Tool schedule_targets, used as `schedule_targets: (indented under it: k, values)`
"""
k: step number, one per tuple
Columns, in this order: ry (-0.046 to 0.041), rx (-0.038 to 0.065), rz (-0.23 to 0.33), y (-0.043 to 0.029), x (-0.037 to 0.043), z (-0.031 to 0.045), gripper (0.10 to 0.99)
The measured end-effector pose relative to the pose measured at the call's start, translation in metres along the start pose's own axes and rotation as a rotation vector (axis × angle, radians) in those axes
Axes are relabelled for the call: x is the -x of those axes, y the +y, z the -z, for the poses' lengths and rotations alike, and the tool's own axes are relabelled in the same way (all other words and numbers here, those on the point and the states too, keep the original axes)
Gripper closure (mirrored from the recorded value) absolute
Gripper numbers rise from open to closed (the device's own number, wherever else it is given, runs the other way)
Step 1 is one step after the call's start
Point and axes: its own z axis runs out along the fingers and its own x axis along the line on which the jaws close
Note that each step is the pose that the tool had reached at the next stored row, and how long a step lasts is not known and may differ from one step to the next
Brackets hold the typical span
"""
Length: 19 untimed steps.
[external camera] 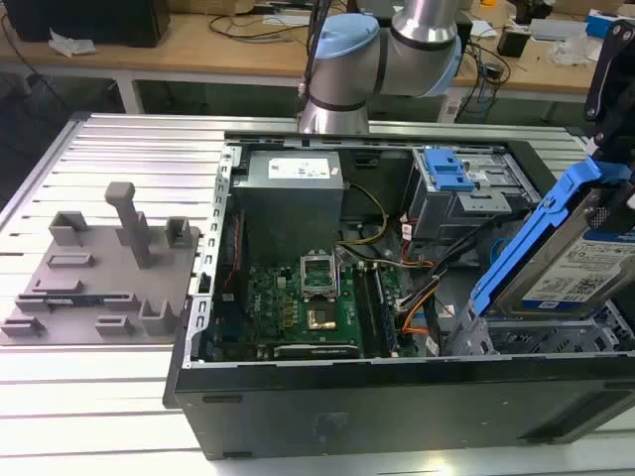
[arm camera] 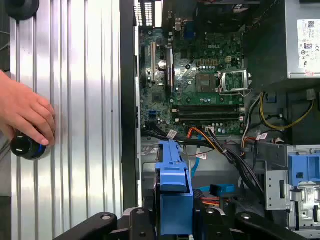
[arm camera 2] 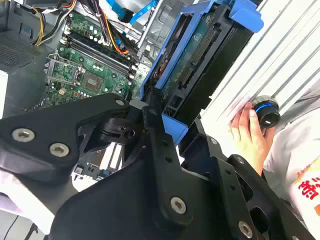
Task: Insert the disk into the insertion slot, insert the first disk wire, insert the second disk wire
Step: 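Insert the disk into the insertion slot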
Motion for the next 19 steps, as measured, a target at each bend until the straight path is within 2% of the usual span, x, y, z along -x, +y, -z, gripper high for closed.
schedule_targets:
  k: [14, 15, 16, 17, 18, 19]
  values:
    - [0.0013, 0.0, 0.0, 0.0, 0.0, 0.0, 0.718]
    - [0.0045, -0.004, 0.0, 0.0001, 0.0001, 0.0, 0.718]
    - [0.0078, -0.012, 0.0, 0.0001, 0.0004, 0.0, 0.718]
    - [0.0117, -0.027, 0.0, 0.0003, 0.0013, 0.0, 0.718]
    - [0.0116, -0.037, 0.0, 0.0008, 0.0014, -0.0001, 0.718]
    - [0.0115, -0.043, 0.0, 0.0012, 0.0013, -0.0001, 0.718]
